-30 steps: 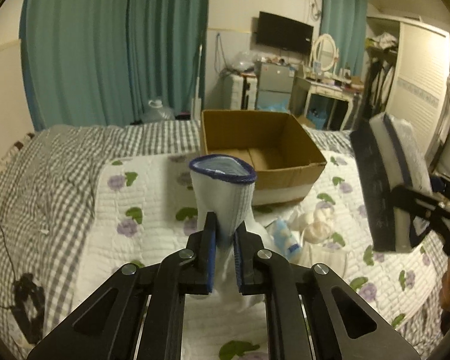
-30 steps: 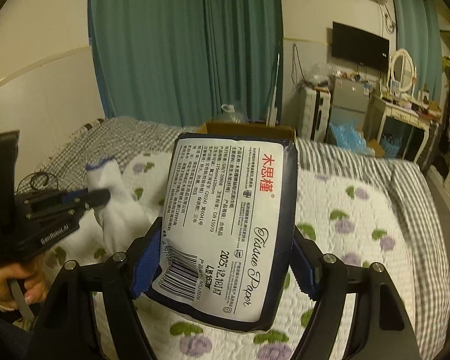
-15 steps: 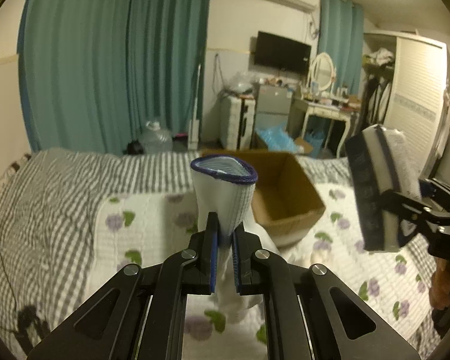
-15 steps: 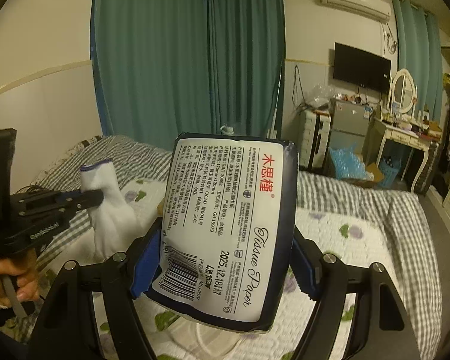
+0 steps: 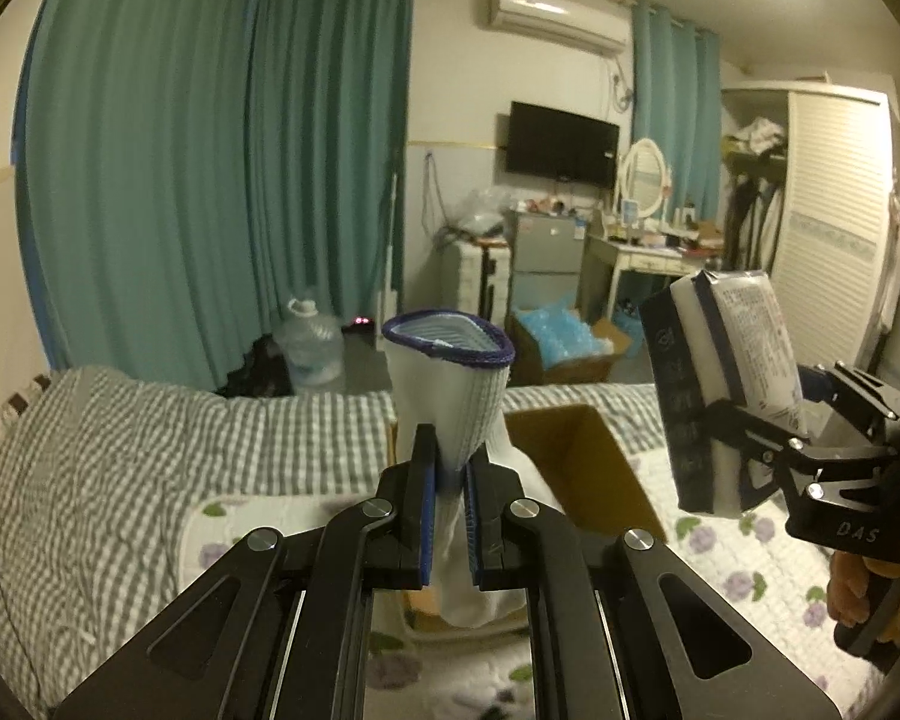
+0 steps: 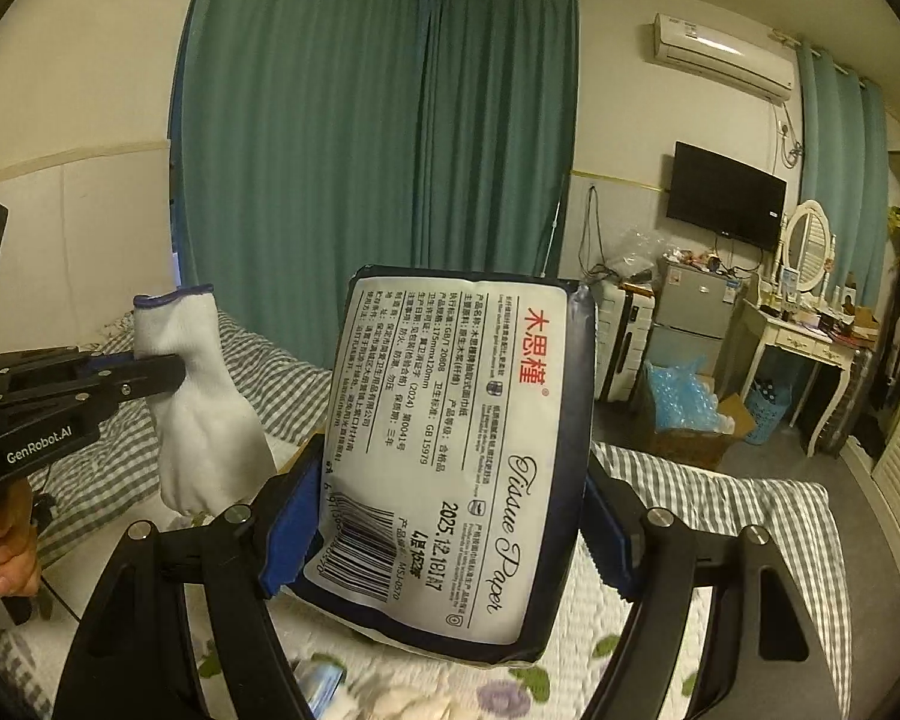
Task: Organize soft objects
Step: 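Carry the sock and tissue pack into the cardboard box and release both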
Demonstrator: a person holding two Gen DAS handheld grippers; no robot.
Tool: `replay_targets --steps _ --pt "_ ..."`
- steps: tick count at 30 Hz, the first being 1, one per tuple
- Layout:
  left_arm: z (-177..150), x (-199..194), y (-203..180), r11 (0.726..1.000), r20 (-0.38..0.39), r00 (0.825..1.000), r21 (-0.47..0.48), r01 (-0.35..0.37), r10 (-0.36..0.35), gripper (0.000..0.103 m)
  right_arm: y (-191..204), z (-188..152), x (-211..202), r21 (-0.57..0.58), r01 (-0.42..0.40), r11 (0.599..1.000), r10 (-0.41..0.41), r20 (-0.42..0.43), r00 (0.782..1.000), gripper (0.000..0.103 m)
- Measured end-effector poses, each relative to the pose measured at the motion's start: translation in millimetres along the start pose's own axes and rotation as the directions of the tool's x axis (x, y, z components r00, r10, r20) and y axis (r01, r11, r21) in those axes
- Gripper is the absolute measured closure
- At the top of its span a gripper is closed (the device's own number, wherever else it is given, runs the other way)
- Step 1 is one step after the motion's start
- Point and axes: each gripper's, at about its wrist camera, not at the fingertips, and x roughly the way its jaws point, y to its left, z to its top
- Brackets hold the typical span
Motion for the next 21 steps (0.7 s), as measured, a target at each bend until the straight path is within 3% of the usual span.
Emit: replay_targets --steps 7,14,21 --pt "-7 47 4 1.000 -0.063 0.998 -0.006 -0.007 0.007 0.096 -13 -6 54 0.039 -0.034 0.999 0.036 -0.046 0.998 0.027" --pt "-26 90 -10 0.999 -0.145 0.989 0.036 -0.010 0.015 0.096 -10 -42 112 0.018 -0.063 0.998 0.065 -0.166 0.984 0.027" --pt "-46 131 -16 0.999 -0.250 0.968 0.048 0.000 0.012 0.096 -9 -79 151 0.005 -0.062 0.998 0.062 -0.251 0.966 0.026"
